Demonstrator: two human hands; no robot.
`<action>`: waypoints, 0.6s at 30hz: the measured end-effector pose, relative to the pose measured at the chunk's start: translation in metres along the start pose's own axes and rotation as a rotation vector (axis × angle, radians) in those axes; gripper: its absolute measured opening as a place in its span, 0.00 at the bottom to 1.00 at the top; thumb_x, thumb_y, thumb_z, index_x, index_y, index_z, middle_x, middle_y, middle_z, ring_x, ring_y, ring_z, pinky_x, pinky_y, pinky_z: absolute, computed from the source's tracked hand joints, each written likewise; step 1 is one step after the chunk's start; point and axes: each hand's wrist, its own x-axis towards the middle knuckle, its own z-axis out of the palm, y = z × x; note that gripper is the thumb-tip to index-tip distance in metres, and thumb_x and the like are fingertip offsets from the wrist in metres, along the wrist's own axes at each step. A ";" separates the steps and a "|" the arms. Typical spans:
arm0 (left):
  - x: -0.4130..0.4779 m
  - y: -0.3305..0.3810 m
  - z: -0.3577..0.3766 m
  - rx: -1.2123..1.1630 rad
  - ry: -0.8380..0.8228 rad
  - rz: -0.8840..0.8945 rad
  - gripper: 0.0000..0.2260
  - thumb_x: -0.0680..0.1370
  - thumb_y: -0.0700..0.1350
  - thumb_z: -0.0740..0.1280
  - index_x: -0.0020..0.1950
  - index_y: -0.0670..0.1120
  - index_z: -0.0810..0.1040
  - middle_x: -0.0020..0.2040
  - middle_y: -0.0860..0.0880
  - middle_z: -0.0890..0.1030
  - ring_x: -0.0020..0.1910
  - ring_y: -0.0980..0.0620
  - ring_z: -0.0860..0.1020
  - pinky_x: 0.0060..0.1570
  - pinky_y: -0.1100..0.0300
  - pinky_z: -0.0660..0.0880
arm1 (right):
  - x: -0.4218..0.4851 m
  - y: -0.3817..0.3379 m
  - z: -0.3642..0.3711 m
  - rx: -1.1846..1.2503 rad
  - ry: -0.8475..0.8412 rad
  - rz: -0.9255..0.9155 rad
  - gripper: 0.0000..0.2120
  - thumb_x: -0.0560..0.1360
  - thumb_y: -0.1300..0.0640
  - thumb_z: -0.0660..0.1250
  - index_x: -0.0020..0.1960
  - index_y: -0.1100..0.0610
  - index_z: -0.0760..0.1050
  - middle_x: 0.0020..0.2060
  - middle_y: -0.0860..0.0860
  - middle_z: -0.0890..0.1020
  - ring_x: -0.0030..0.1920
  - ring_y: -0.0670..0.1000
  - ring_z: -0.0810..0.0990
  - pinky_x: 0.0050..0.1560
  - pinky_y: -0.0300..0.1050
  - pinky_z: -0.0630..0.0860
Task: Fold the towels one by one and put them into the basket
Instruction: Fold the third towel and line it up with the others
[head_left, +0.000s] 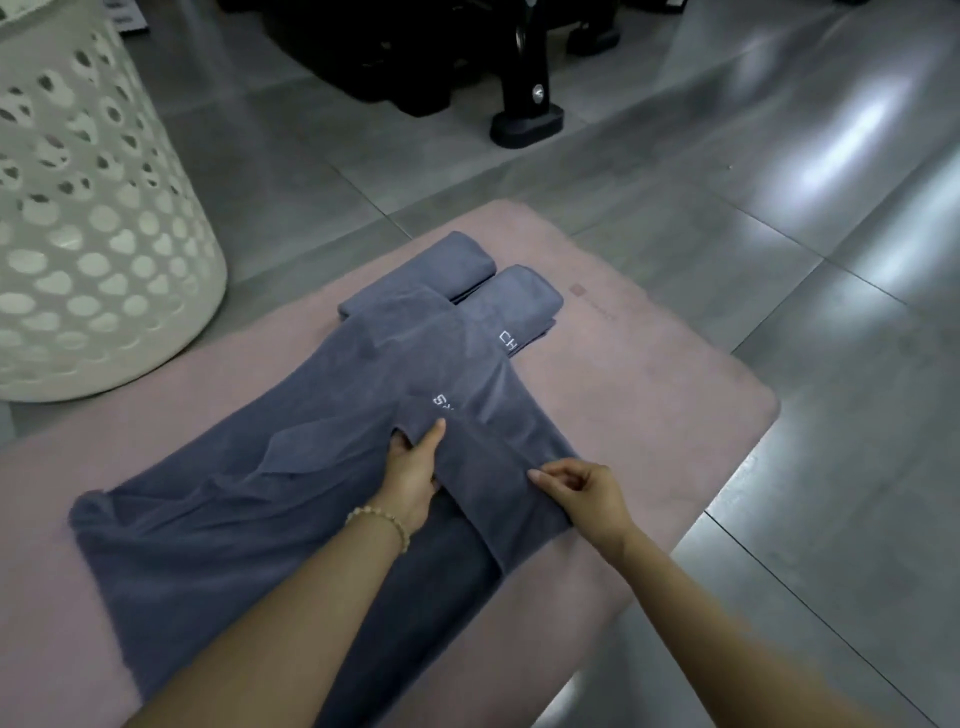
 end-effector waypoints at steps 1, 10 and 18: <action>0.004 0.006 0.011 0.036 -0.039 0.020 0.10 0.78 0.41 0.65 0.59 0.49 0.72 0.56 0.48 0.79 0.50 0.52 0.79 0.45 0.58 0.77 | 0.005 -0.003 -0.004 0.009 0.055 -0.011 0.05 0.71 0.60 0.74 0.36 0.57 0.81 0.30 0.50 0.78 0.30 0.42 0.73 0.34 0.32 0.72; 0.013 0.039 0.004 0.740 -0.125 -0.032 0.14 0.78 0.54 0.63 0.46 0.44 0.79 0.43 0.46 0.81 0.34 0.53 0.79 0.36 0.61 0.78 | 0.044 0.010 -0.015 -0.235 0.202 0.118 0.06 0.72 0.53 0.72 0.43 0.57 0.80 0.37 0.50 0.80 0.37 0.51 0.77 0.40 0.41 0.74; 0.068 0.085 -0.065 1.397 0.298 0.134 0.29 0.80 0.61 0.53 0.71 0.40 0.64 0.70 0.38 0.67 0.70 0.37 0.63 0.70 0.48 0.59 | 0.052 -0.032 0.025 -0.378 0.175 -0.116 0.19 0.73 0.45 0.68 0.61 0.52 0.74 0.60 0.50 0.74 0.60 0.51 0.72 0.64 0.46 0.68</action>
